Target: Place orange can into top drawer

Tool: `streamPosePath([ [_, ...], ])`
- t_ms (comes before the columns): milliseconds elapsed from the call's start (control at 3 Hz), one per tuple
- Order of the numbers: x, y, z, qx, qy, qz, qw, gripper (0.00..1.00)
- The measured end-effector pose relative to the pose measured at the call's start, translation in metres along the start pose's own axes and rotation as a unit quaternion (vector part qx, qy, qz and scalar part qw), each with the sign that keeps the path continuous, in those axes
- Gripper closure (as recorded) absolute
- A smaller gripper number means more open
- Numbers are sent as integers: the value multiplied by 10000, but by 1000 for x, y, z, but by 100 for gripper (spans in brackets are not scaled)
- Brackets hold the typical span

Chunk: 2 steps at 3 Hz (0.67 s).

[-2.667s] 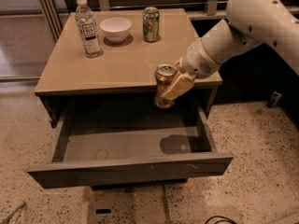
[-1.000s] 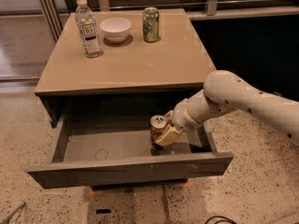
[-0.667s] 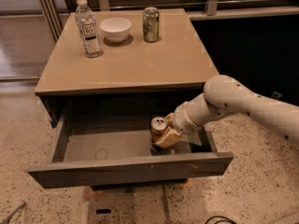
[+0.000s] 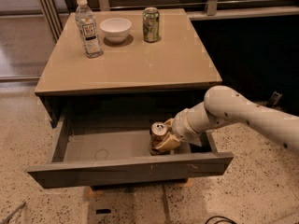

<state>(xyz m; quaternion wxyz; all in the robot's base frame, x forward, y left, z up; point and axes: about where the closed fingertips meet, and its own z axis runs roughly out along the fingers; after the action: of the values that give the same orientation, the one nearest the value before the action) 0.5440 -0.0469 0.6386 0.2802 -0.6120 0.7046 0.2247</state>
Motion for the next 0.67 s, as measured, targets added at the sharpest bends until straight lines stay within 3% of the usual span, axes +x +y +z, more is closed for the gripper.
streamPosePath([
  [333,5,3,6,23,-23,-47,10000,100],
  [667,5,3,6,24,-23,-47,10000,81],
])
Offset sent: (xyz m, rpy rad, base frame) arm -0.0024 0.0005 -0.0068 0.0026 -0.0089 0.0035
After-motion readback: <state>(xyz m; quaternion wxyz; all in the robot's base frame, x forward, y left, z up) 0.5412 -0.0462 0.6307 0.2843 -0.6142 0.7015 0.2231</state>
